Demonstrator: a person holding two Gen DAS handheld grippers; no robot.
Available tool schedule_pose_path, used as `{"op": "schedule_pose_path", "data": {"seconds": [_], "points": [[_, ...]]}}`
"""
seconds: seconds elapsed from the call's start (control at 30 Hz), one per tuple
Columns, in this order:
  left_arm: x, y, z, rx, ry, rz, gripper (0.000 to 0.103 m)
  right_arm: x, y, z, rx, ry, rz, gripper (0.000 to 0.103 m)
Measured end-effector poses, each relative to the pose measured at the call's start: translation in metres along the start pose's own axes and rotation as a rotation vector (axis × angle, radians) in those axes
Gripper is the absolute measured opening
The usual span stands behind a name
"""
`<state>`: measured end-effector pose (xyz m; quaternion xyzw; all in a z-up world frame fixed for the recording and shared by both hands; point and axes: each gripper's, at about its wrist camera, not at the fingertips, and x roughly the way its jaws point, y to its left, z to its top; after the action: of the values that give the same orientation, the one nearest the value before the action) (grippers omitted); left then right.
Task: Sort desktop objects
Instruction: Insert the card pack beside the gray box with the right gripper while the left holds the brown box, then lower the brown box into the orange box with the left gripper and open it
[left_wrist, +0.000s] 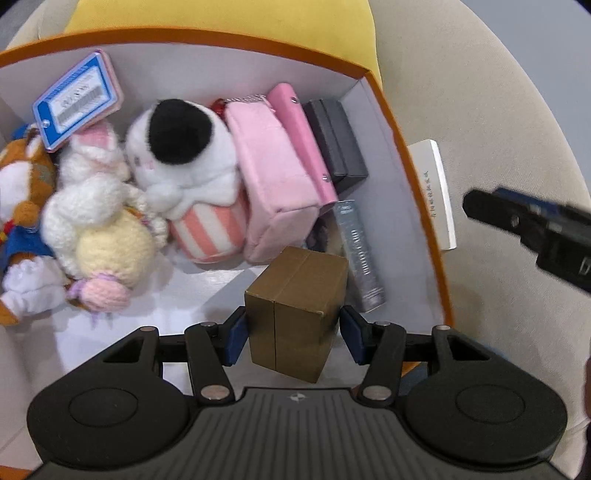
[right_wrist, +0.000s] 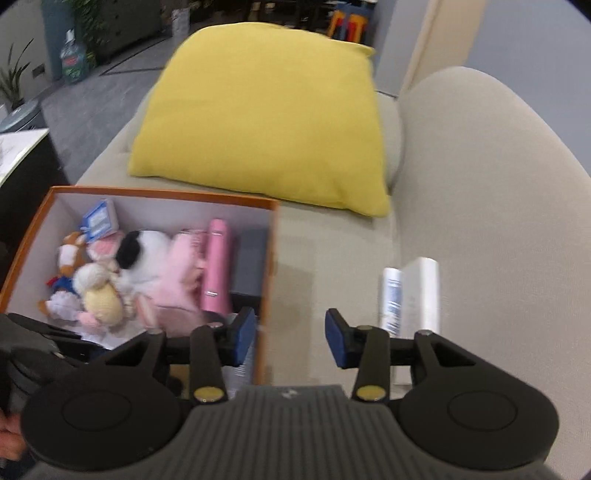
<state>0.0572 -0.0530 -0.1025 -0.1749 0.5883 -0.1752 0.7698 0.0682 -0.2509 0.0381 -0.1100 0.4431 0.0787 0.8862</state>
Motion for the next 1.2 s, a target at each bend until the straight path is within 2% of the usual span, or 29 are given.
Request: {"op": "schedule_pose_path", "data": {"seconds": [0.17, 0.33, 0.47, 0.7, 0.87, 0.97, 1.07, 1.2], "points": [[0.017, -0.014, 0.010, -0.015, 0.027, 0.079, 0.061, 0.014, -0.029, -0.020, 0.086, 0.003, 0.026, 0.044], [0.025, -0.030, 0.021, -0.015, 0.055, 0.128, 0.055, 0.024, -0.040, -0.031, 0.118, -0.003, 0.081, 0.044], [0.025, -0.041, 0.030, -0.004, 0.038, 0.144, 0.054, 0.035, -0.047, -0.034, 0.151, -0.009, 0.123, 0.044], [0.016, -0.039, 0.029, 0.002, 0.010, 0.098, 0.059, 0.042, -0.061, -0.047, 0.212, -0.015, 0.163, 0.044], [0.010, -0.022, 0.025, -0.005, 0.038, 0.090, 0.059, 0.046, -0.069, -0.055, 0.242, -0.005, 0.177, 0.044], [0.016, -0.016, 0.015, -0.030, 0.079, 0.080, 0.052, 0.046, -0.072, -0.059, 0.264, -0.004, 0.194, 0.044], [0.019, -0.012, 0.016, -0.064, 0.085, 0.010, 0.038, 0.047, -0.072, -0.061, 0.277, -0.003, 0.213, 0.044], [0.018, -0.014, 0.017, -0.078, 0.019, 0.016, 0.037, 0.047, -0.072, -0.063, 0.286, -0.003, 0.221, 0.044]]}}
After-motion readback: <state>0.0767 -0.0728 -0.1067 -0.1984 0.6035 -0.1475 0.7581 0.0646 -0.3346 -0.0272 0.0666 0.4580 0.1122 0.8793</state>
